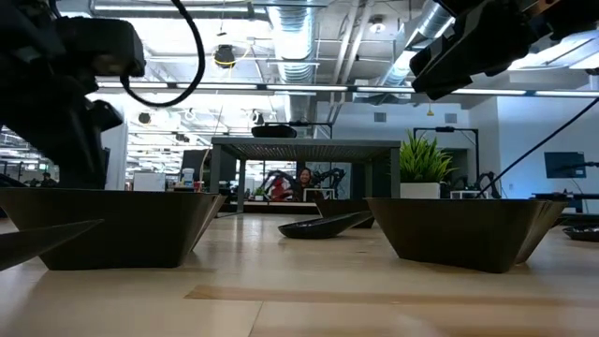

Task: Pick & Place Mini shaped plates
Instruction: Put the black distorted square plate on the shelf

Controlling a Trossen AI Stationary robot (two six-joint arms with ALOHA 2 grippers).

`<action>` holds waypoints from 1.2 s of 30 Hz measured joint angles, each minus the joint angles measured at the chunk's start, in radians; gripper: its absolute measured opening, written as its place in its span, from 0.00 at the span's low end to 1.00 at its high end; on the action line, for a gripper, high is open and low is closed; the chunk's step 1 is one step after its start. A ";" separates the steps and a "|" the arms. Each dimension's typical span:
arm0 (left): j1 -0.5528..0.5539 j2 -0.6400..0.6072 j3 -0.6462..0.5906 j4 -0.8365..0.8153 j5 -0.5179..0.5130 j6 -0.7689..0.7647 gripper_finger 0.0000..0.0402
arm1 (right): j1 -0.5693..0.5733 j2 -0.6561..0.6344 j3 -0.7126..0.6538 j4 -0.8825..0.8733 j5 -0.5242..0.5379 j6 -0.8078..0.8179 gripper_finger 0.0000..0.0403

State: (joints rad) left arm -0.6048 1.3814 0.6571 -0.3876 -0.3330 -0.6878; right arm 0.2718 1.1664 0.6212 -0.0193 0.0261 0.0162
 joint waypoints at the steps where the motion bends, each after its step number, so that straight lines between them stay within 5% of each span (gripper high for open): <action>1: 0.000 -0.004 0.000 0.002 -0.013 0.011 0.24 | 0.000 0.000 0.000 -0.001 0.000 0.000 0.25; 19: 0.001 -0.005 -0.086 0.009 -0.010 -0.024 0.23 | 0.001 0.000 0.000 -0.003 0.000 0.000 0.25; 25: 0.004 -0.005 -0.086 0.071 -0.014 -0.028 0.04 | 0.000 0.000 0.000 -0.003 0.000 0.000 0.25; 29: 0.008 -0.005 -0.051 0.148 -0.015 -0.019 0.01 | 0.000 0.000 0.000 -0.003 0.000 0.000 0.25; 36: 0.057 -0.005 0.196 0.176 -0.093 0.385 0.01 | 0.000 0.000 0.000 -0.001 0.000 -0.050 0.25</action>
State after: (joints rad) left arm -0.5476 1.3766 0.8527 -0.2113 -0.4261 -0.3033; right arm 0.2718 1.1664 0.6212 -0.0198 0.0261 -0.0341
